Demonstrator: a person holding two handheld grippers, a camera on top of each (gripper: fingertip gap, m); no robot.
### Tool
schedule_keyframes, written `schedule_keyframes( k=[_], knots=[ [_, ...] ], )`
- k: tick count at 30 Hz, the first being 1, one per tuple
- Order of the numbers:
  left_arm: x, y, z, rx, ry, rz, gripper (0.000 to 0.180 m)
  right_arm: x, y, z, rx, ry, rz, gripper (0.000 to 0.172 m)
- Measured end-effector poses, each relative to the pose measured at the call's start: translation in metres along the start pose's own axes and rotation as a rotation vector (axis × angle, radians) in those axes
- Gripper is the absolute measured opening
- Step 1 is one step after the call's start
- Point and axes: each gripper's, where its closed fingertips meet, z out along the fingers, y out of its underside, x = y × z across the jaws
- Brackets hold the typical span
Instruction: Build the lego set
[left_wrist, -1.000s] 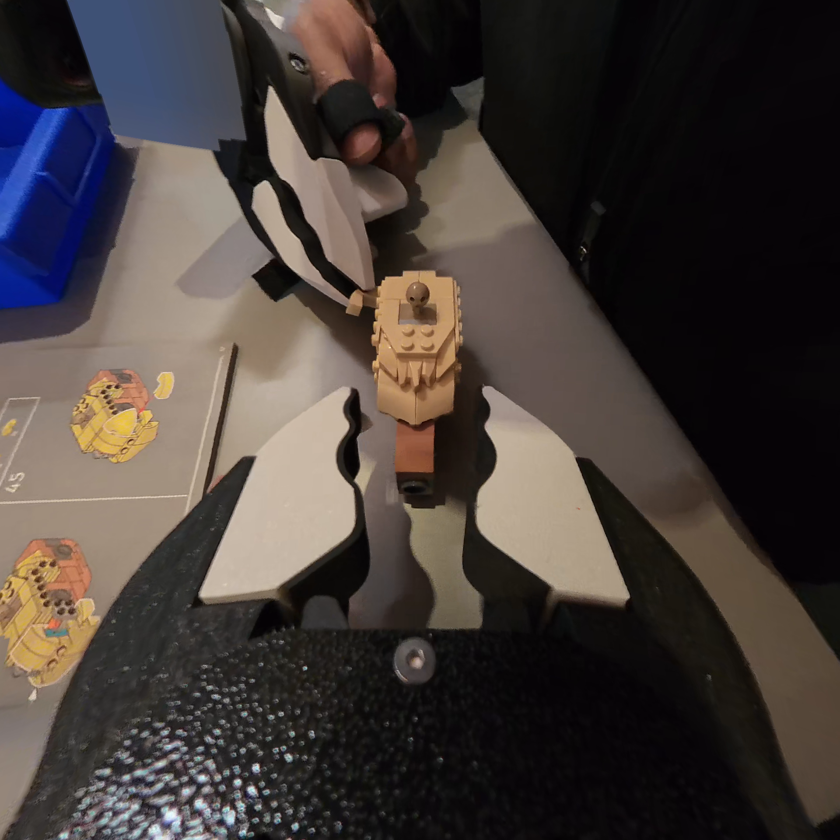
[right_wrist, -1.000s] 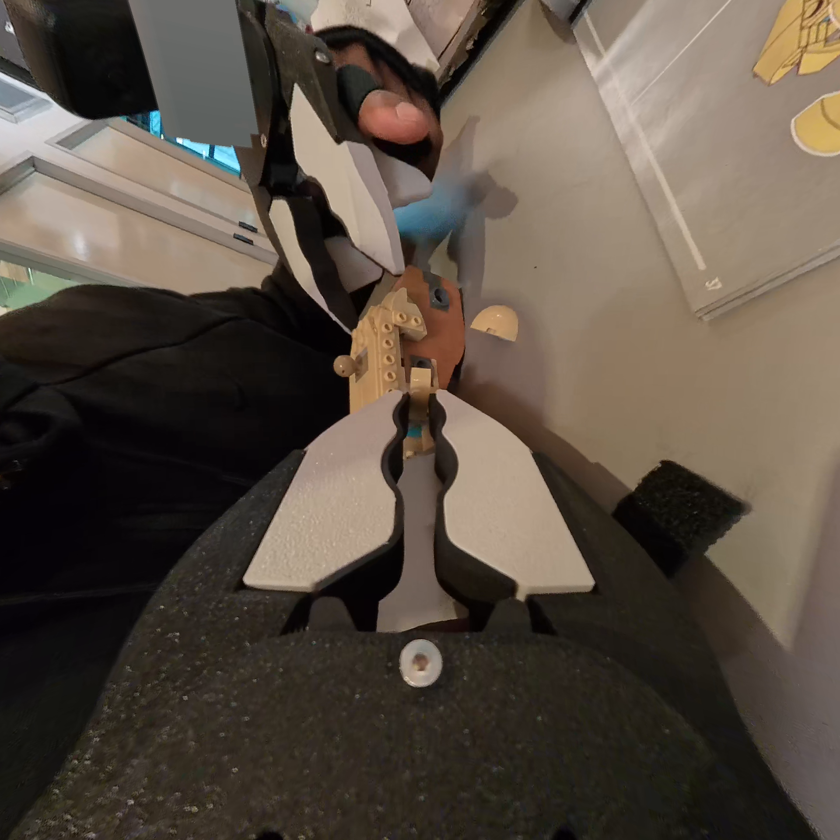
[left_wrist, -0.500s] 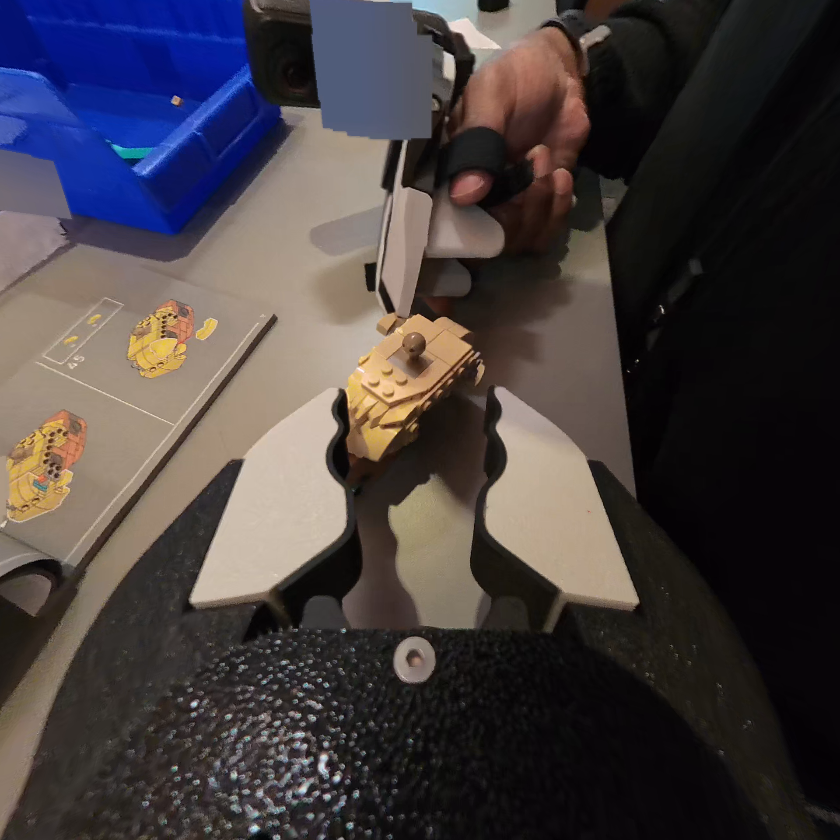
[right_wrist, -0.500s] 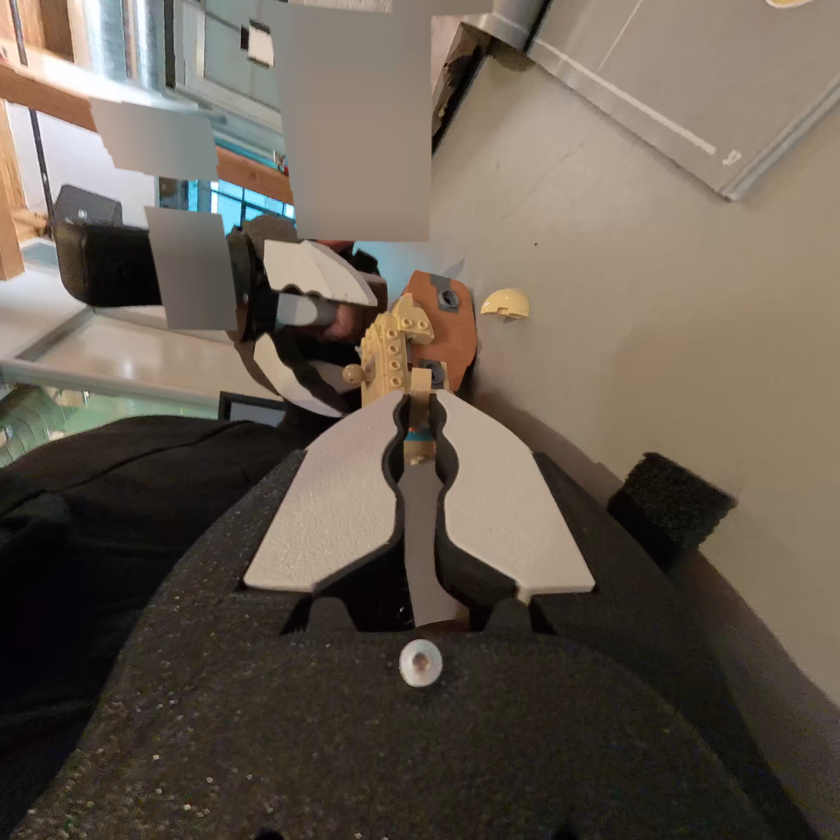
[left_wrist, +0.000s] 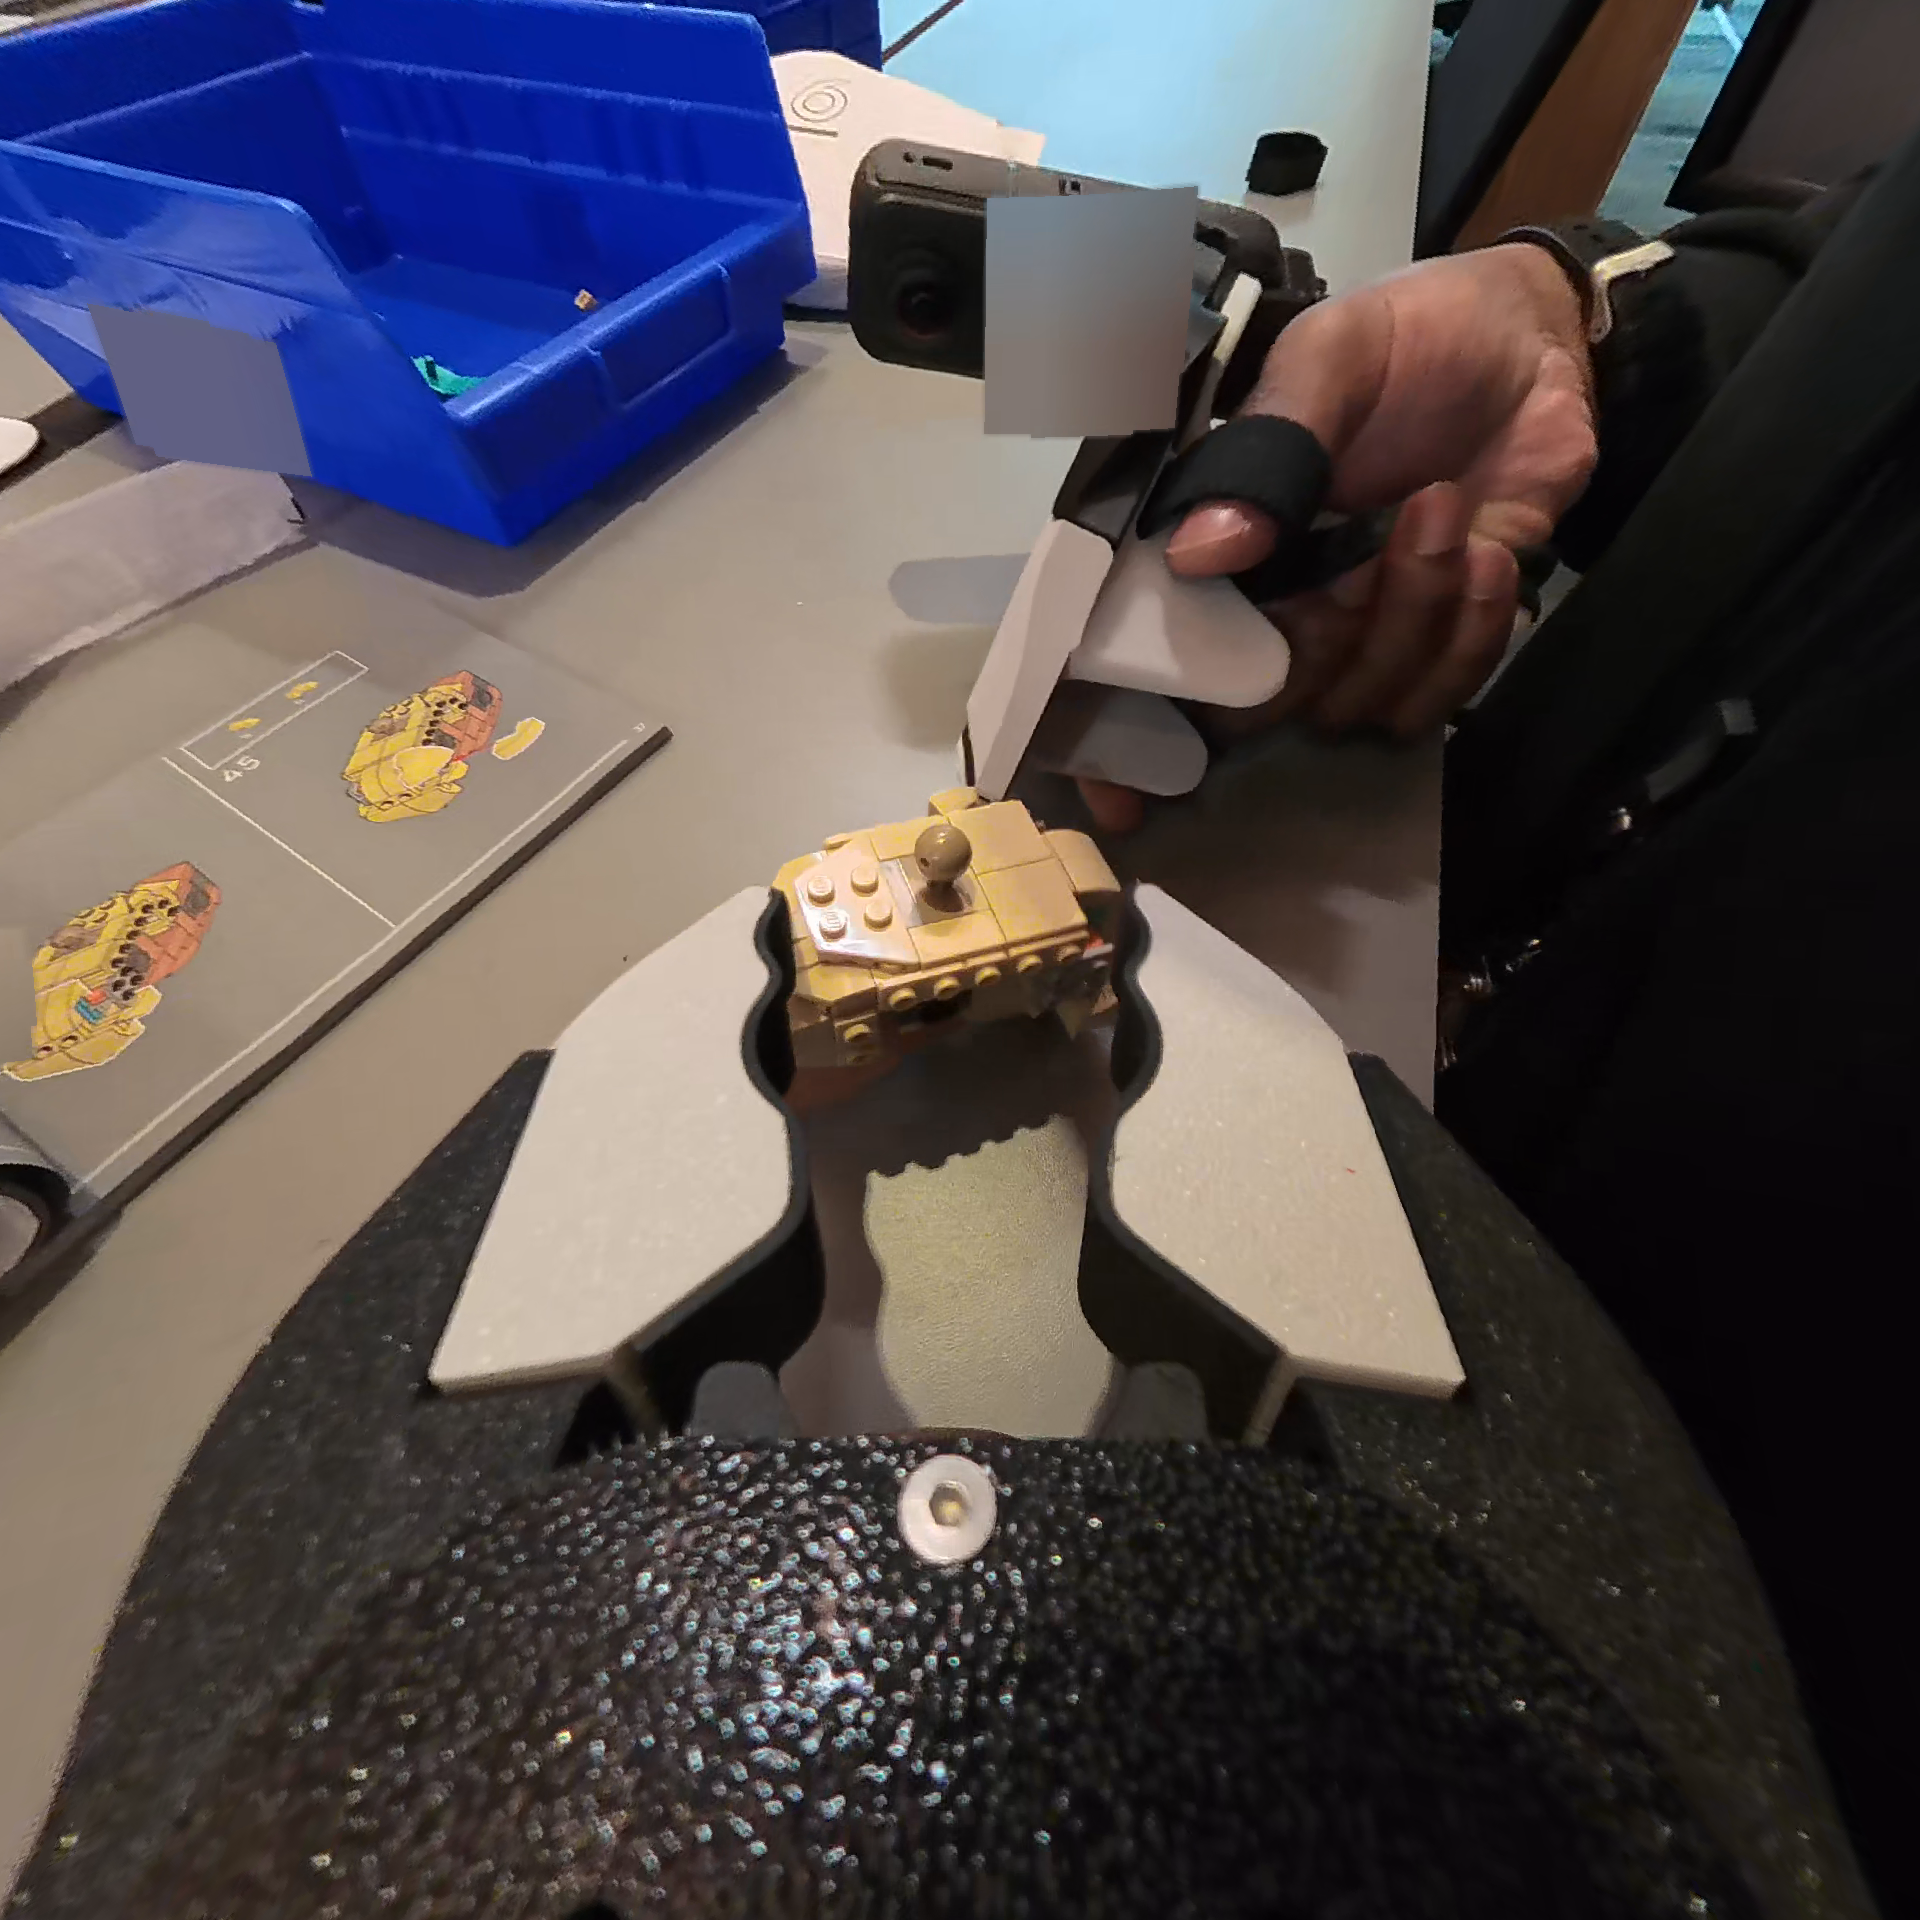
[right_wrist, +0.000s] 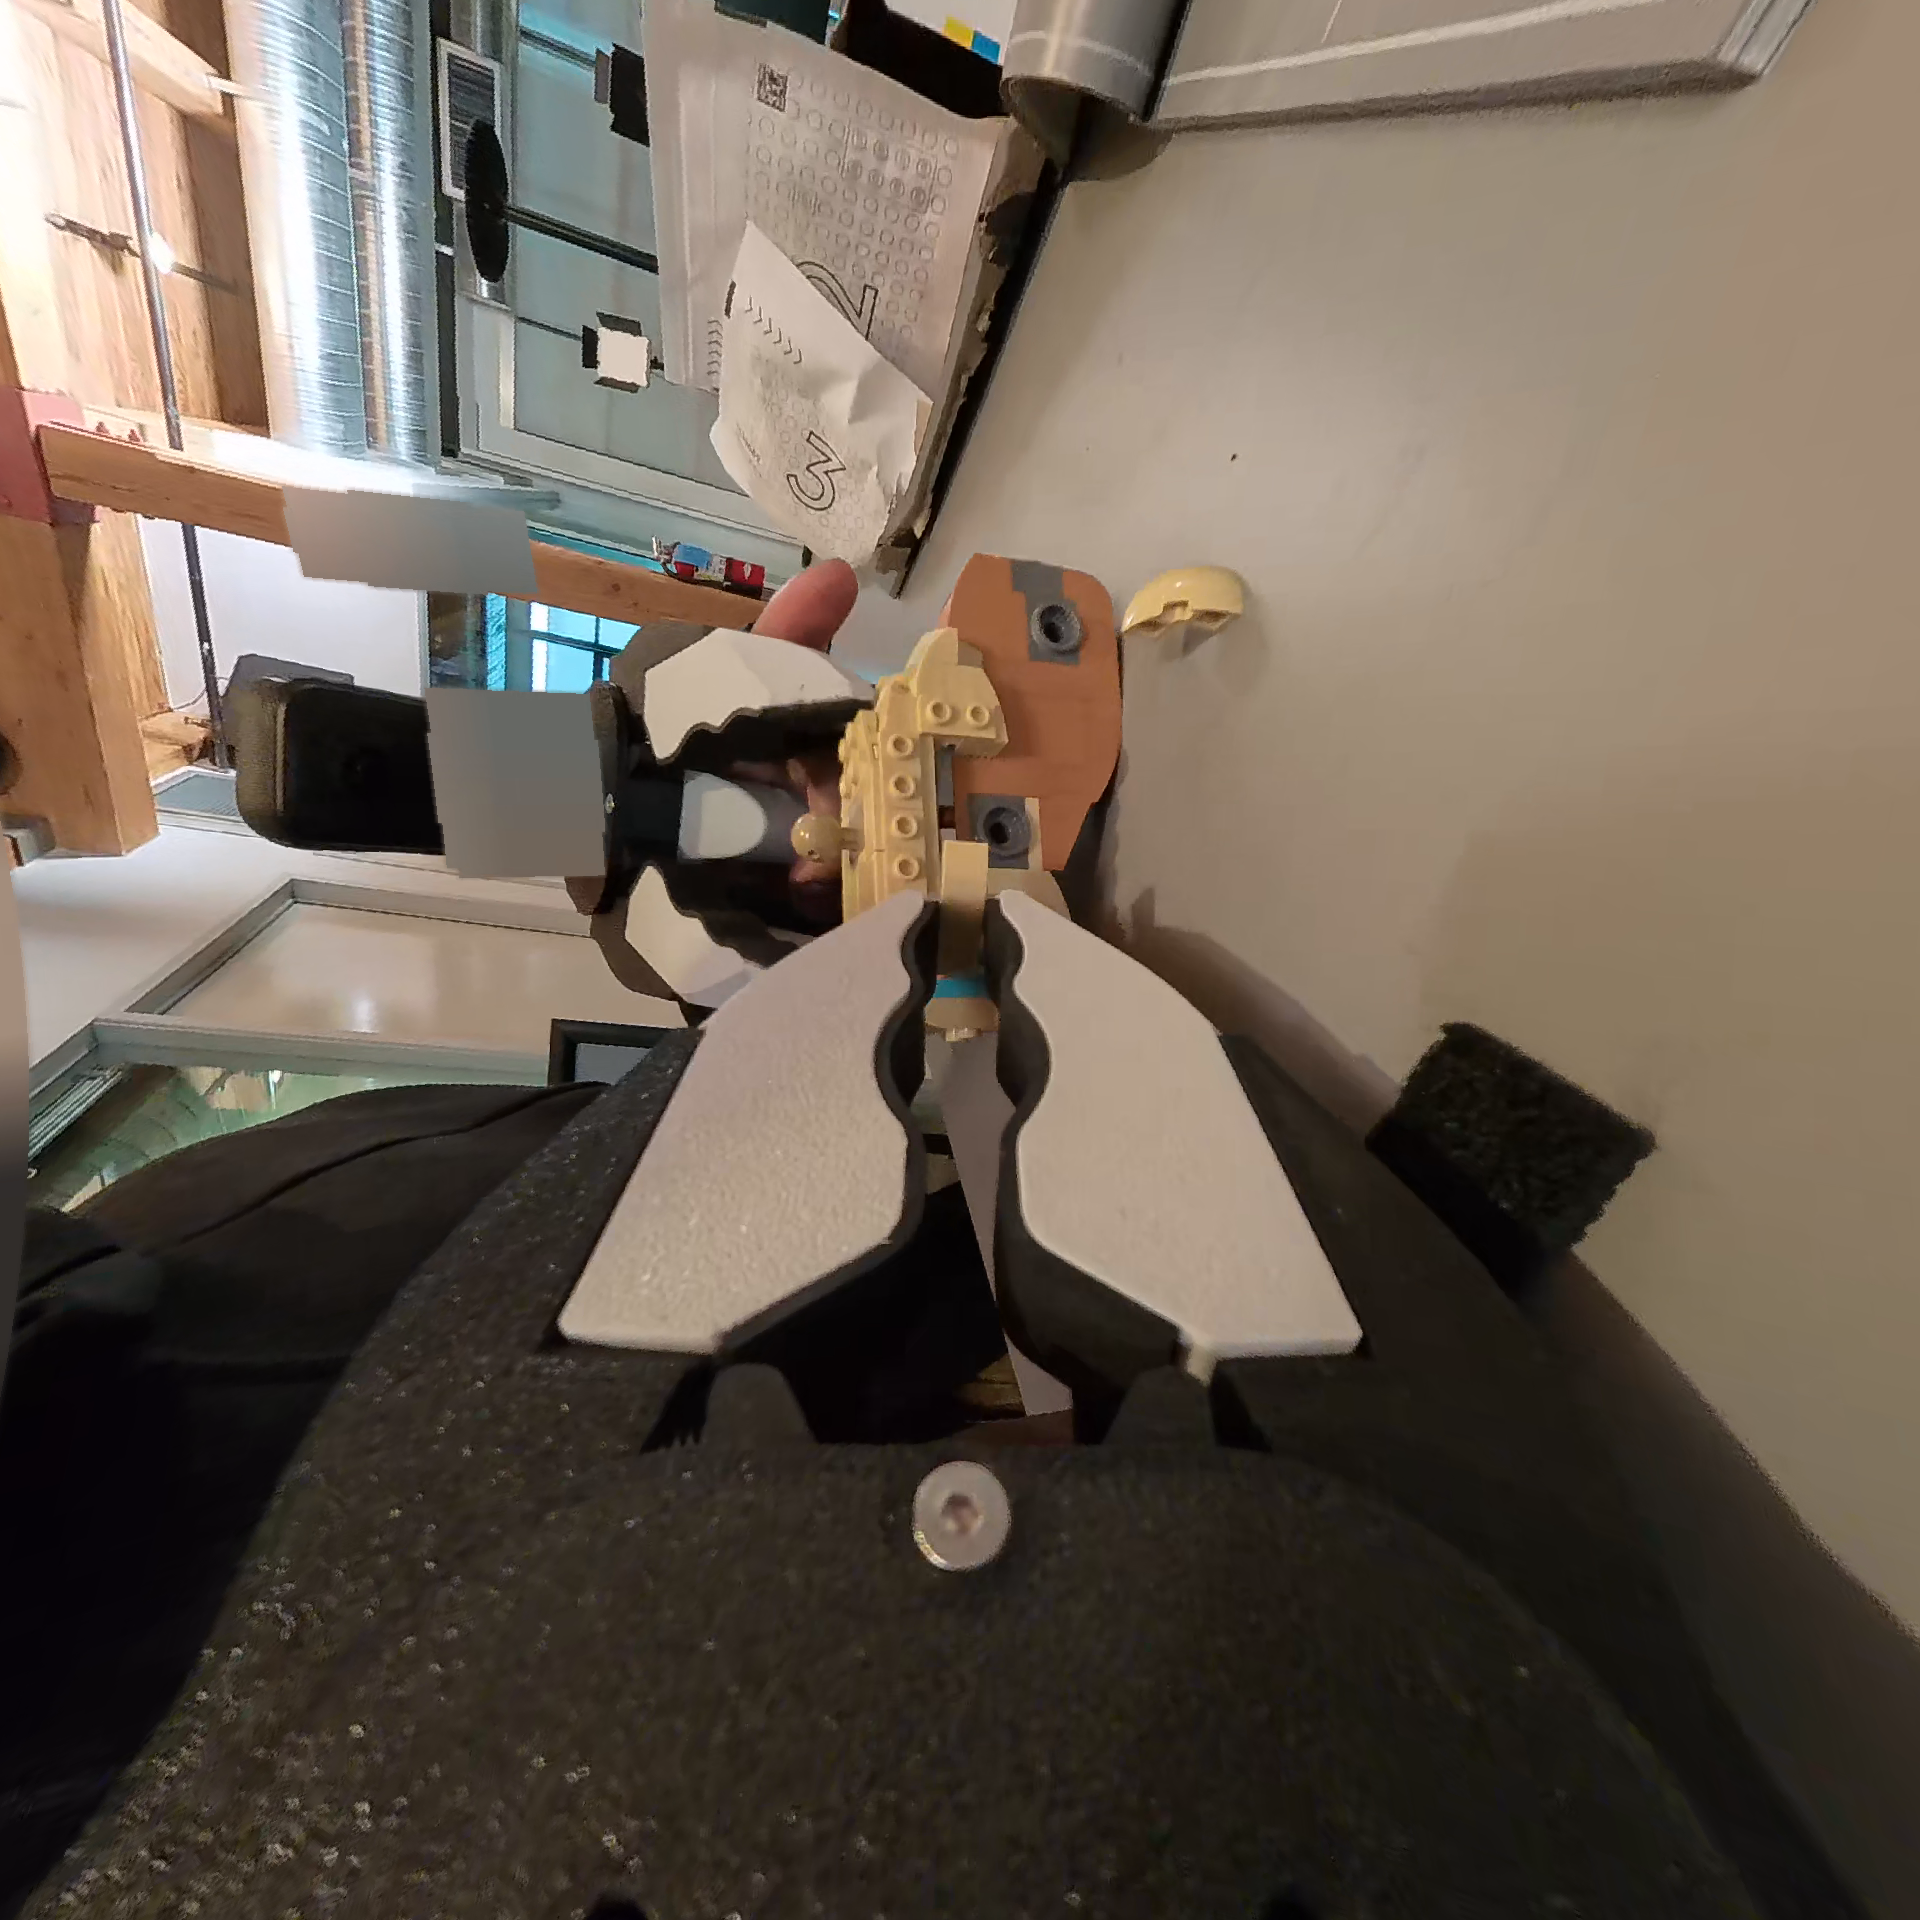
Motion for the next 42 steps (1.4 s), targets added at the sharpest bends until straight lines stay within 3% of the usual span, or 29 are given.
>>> schedule_keyframes(
  k=[8,15,24,42],
  knots=[
    [-0.005,-0.001,-0.003,0.022,-0.063,0.051,0.058,-0.002,-0.005,-0.005,0.052,-0.011,-0.006,0.008],
    [-0.006,-0.039,-0.007,0.112,-0.06,-0.008,0.047,-0.014,-0.03,-0.02,0.228,-0.16,0.063,0.008],
    [-0.006,-0.051,0.025,-0.008,-0.101,-0.006,0.037,-0.047,-0.036,-0.017,0.31,-0.37,0.114,0.008],
    [-0.012,-0.055,0.028,0.056,-0.244,0.057,0.008,-0.049,-0.037,-0.017,0.389,-0.399,0.118,0.008]
  ],
)
